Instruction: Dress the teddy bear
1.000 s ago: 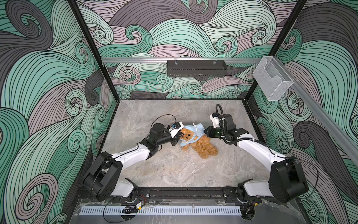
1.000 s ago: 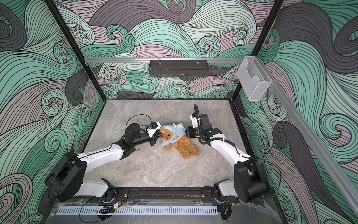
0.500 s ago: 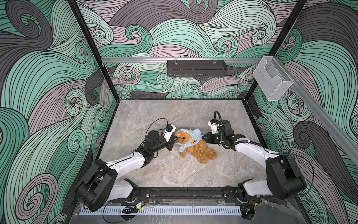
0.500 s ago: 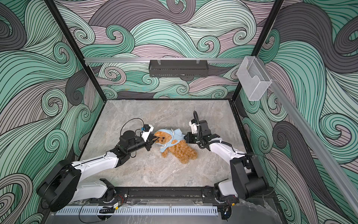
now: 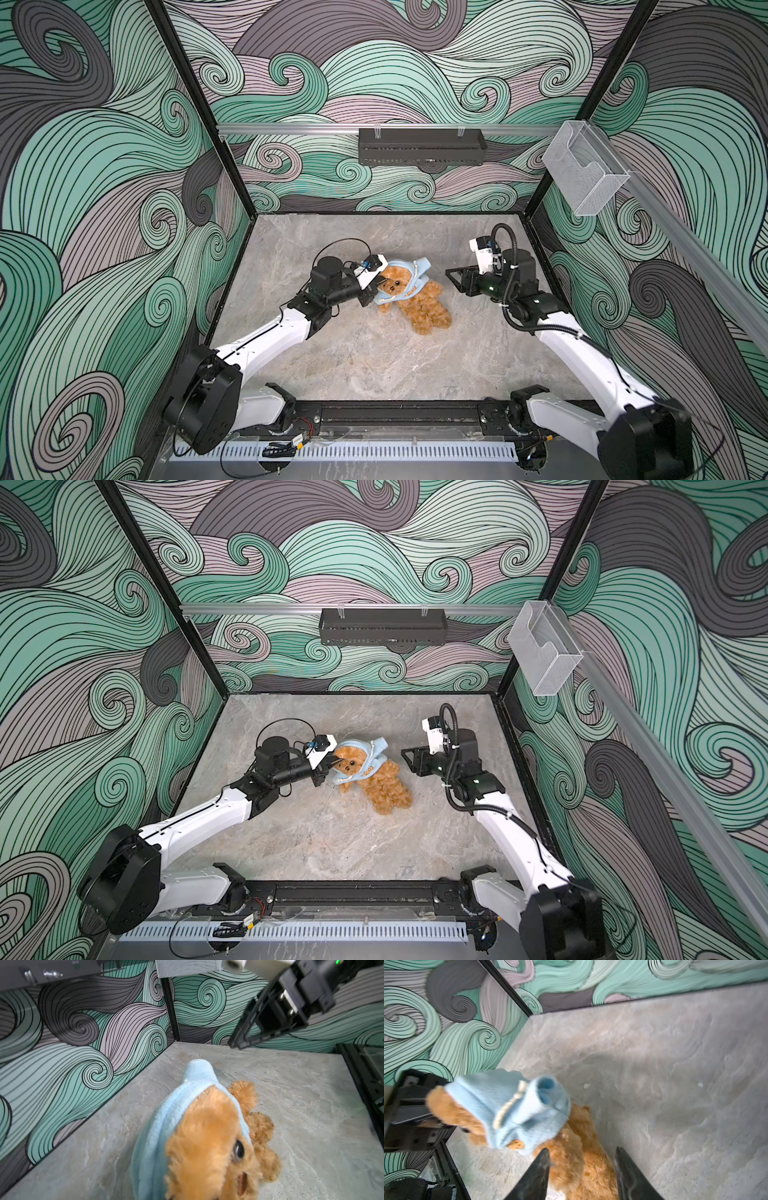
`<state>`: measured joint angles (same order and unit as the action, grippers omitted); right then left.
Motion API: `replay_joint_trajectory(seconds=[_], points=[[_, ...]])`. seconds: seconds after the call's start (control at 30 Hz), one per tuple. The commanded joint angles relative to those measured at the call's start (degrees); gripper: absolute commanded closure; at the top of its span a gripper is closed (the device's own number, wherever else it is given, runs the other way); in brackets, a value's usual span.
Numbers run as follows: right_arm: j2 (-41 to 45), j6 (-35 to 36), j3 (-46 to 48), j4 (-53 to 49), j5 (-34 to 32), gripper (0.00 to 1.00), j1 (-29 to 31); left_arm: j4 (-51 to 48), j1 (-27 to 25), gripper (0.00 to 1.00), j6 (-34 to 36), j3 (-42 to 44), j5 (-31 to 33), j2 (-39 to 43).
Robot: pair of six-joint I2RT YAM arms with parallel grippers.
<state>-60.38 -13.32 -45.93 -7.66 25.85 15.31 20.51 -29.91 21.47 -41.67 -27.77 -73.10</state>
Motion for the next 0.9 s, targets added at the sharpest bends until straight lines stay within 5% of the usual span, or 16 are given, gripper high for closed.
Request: replay_joint_trajectory(seconds=[0.0,0.23,0.5,0.6,0.77,0.87], points=[[2.7,1.9,-2.3,3.8,2.9,0.43,3.0,-5.7,0.2,1.0,12.3,-5.3,-3.6,0.0],[-8.6,3.0,-14.0,1.5,11.7,0.3,8.3,-7.9,-0.5,1.0,24.0,-6.7,-6.8,1.5],[-17.4,3.7,-18.5,-0.8,12.4,0.32,13.6,-9.0,-1.3,1.0,24.4,-7.6,-6.4,2.1],[-18.9,2.6,-18.1,-0.9,10.4,0.45,13.9,-9.1,-1.7,1.0,24.5,-7.5,-6.4,2.1],[-19.9,0.4,-17.8,-3.8,1.3,0.8,13.3,-9.0,-2.2,1.0,24.6,-7.0,-6.1,2.6],[-21.9,-1.5,-19.3,-9.0,-2.3,0.87,11.7,-7.4,-2.3,1.0,23.5,-5.7,-5.9,3.6]])
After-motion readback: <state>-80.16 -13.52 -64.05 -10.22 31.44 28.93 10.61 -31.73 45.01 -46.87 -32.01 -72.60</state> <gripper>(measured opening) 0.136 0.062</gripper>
